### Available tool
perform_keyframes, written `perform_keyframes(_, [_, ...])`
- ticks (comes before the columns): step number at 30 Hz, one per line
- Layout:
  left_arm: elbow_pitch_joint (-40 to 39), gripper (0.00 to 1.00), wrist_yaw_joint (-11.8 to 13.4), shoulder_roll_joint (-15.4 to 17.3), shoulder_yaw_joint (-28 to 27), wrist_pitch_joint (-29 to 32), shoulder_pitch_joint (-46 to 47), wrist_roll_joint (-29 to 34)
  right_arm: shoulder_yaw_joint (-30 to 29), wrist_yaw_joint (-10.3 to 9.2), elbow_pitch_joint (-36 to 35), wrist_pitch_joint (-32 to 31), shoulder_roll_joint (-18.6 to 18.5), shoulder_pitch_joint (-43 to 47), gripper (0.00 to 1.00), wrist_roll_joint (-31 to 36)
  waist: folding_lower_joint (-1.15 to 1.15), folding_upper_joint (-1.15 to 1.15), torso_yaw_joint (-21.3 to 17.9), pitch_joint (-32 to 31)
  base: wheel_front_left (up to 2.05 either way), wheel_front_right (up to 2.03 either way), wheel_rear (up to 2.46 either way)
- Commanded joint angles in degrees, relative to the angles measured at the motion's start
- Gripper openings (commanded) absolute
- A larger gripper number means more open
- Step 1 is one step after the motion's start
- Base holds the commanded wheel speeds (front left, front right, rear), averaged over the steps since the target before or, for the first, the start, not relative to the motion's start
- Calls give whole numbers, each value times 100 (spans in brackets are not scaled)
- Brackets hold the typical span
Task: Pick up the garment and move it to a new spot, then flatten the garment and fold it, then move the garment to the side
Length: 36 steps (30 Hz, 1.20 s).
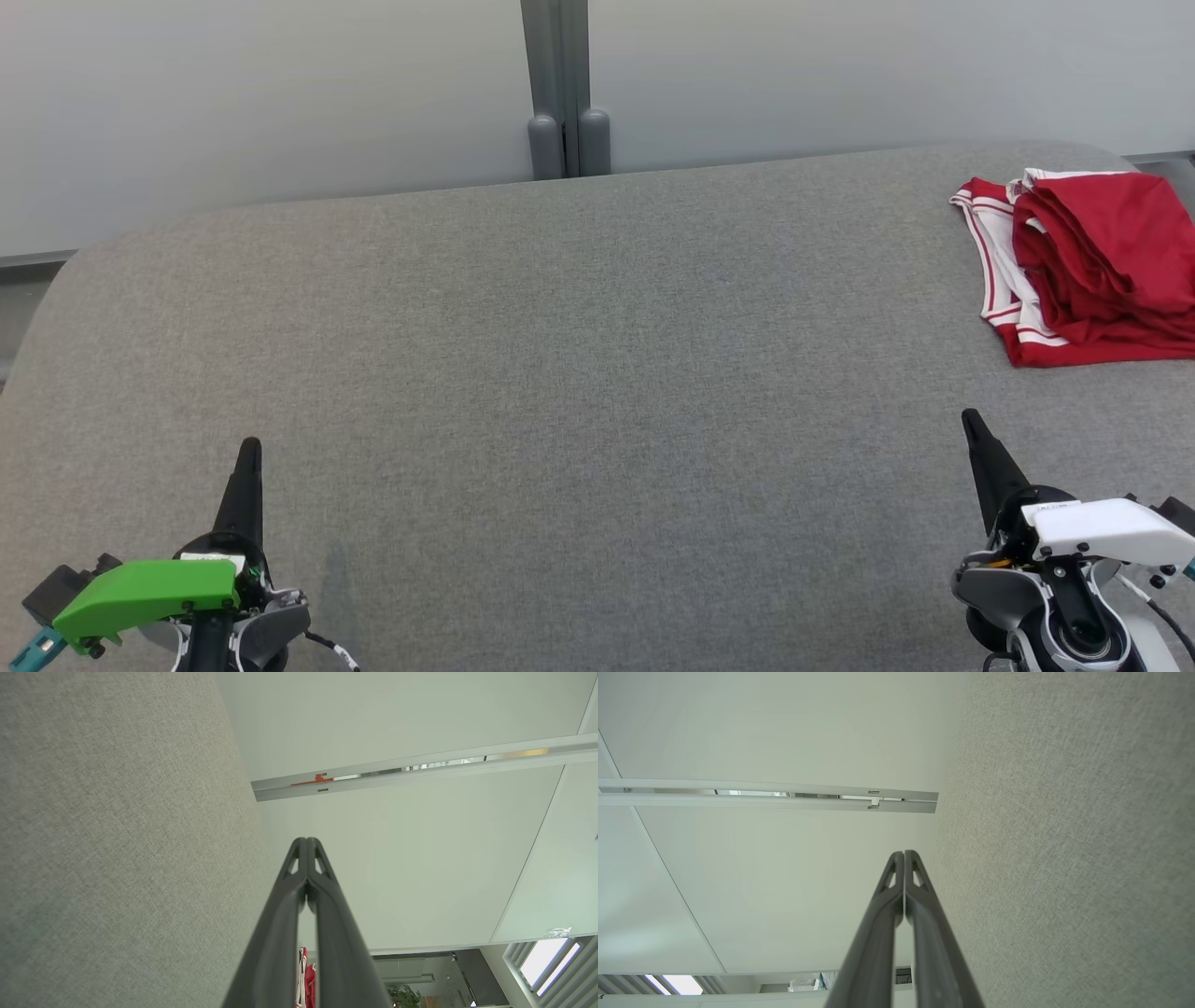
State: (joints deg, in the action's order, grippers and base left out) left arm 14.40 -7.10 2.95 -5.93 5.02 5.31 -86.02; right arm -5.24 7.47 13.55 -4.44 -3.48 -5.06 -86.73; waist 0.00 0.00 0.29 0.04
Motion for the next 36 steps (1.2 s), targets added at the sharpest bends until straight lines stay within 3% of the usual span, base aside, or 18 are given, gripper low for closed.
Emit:
perform_keyframes(1, [-33, 0, -34, 0, -38, 38, 95, -141, -28, 4, 9, -44, 3, -91, 0, -115, 0, 0, -3, 1, 0, 0, 0])
perform_keyframes(15, [-43, 0, -58, -8, -78, 177, 126, -672, -84, 4, 54, -188, 18, -142, 0, -652, 0, 0, -29, 13, 0, 0, 0])
perform_keyframes(36, [-41, 0, -57, -7, -74, 174, 124, -645, -98, 4, 53, -199, 28, -133, 0, -605, 0, 0, -29, 13, 0, 0, 0])
